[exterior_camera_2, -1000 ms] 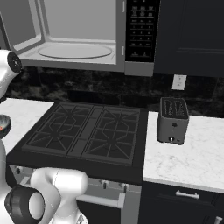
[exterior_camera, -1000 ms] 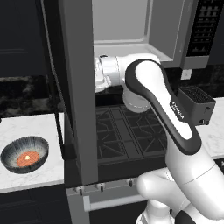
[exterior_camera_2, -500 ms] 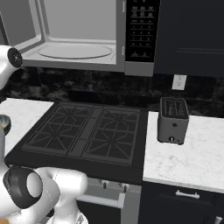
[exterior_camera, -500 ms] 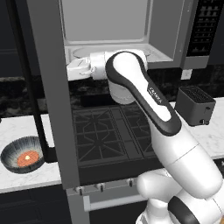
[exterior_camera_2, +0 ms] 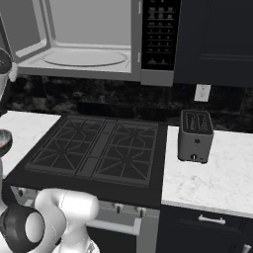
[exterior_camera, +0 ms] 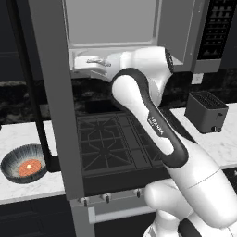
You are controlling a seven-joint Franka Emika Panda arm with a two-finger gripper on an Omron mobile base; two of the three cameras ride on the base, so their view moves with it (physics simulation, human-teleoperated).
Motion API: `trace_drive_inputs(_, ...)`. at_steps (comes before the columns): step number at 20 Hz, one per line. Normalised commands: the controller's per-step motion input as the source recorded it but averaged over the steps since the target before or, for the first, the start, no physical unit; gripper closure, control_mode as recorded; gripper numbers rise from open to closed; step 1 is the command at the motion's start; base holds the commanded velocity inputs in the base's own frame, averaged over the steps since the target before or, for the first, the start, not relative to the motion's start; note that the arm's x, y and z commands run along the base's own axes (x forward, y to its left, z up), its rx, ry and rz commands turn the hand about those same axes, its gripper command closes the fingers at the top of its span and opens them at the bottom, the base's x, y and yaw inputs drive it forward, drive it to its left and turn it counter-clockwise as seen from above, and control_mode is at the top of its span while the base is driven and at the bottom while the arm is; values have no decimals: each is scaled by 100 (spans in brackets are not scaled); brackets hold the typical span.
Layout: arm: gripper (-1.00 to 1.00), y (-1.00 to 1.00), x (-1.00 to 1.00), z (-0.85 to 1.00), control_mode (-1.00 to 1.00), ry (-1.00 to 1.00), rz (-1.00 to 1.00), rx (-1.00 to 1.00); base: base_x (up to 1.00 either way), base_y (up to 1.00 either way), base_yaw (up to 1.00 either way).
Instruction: Open the microwave, place the bowl with waffle inside the microwave, then close the microwave door and turn it on.
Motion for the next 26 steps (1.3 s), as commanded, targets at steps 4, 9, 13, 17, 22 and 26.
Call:
trace_drive_inputs(4, -100, -57, 0, -23, -100, 62, -25, 1, 0, 0, 0)
trace_drive_inputs(9, -100, -49, 8, -72, -100, 41, -5, 1, 0, 0, 0)
trace_drive_inputs(13, -100, -22, 20, -100, -100, 24, 7, 0, 0, 0, 0)
trace_drive_inputs(17, -100, 2, 29, -100, -100, 13, 10, 0, 0, 0, 0)
trace_drive_inputs(22, -100, 33, 22, -98, -100, 10, 17, 0, 0, 0, 0)
trace_drive_inputs(26, -100, 49, 20, -91, -100, 23, 12, 0, 0, 0, 0)
